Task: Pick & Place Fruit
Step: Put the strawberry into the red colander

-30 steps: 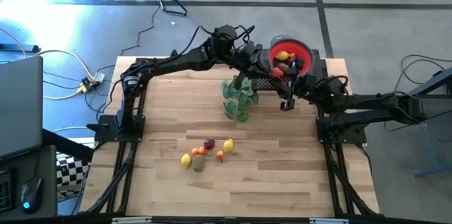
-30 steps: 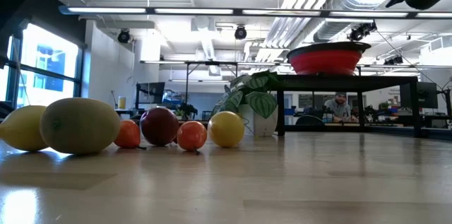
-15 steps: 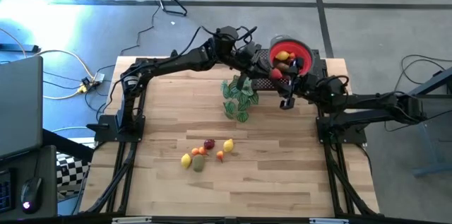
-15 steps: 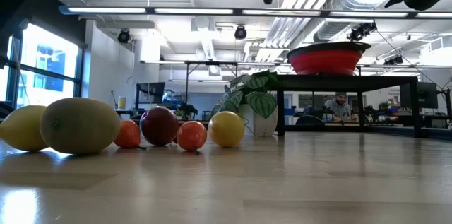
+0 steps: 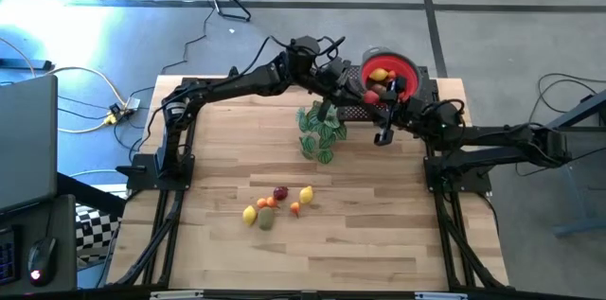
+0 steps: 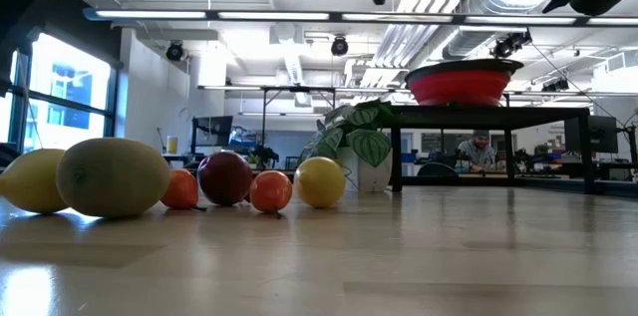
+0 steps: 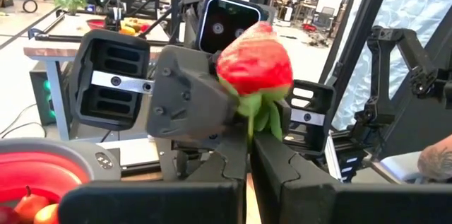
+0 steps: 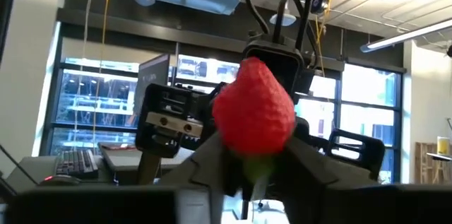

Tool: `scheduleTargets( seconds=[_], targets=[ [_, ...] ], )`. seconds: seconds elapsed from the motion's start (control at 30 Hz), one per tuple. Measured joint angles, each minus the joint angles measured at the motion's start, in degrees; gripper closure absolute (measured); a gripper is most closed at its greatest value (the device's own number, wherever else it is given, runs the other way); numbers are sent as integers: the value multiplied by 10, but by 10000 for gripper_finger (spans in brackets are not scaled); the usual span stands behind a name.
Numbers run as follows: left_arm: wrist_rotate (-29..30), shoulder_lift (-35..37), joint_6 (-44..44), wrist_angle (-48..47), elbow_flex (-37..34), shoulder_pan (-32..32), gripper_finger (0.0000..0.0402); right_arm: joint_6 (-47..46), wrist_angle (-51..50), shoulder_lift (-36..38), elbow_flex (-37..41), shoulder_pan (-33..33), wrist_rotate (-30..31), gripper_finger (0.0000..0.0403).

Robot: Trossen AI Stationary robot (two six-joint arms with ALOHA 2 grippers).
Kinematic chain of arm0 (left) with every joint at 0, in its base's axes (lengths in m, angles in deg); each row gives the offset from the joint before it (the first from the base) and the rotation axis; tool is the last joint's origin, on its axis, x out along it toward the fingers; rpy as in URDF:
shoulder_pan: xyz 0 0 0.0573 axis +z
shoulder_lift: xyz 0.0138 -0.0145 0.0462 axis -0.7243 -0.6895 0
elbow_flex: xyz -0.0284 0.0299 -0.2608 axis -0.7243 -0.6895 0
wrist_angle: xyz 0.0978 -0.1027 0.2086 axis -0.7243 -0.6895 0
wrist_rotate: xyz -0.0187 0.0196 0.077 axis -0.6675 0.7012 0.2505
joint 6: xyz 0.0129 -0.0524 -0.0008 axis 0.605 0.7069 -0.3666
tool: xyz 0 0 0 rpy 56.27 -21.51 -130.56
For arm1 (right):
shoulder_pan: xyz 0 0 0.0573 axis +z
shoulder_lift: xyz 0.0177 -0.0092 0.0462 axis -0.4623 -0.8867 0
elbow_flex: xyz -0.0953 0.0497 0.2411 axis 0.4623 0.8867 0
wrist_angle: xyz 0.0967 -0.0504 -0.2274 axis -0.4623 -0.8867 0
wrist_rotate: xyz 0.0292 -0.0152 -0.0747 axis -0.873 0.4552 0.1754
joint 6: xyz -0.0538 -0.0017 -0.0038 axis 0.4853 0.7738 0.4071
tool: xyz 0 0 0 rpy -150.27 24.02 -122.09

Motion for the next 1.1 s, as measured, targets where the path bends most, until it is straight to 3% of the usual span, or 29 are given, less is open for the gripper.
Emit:
scheduleTargets(
  seconds=[0.2, 0.47, 0.77, 0.93, 1.1],
  targets=[
    [2, 0, 0, 1, 0, 0, 401, 2, 10, 0, 0, 0, 0, 360],
    [2, 0, 0, -1, 0, 1, 401, 4, 13, 0, 0, 0, -2, 394],
    [2, 0, 4, -1, 0, 1, 397, 4, 13, 0, 0, 0, -2, 399],
    [18, 0, 6, -1, 0, 1, 367, 4, 15, 0, 0, 0, 2, 399],
    [19, 0, 6, -1, 0, 0, 302, 4, 16, 0, 0, 0, 4, 399]
  ],
)
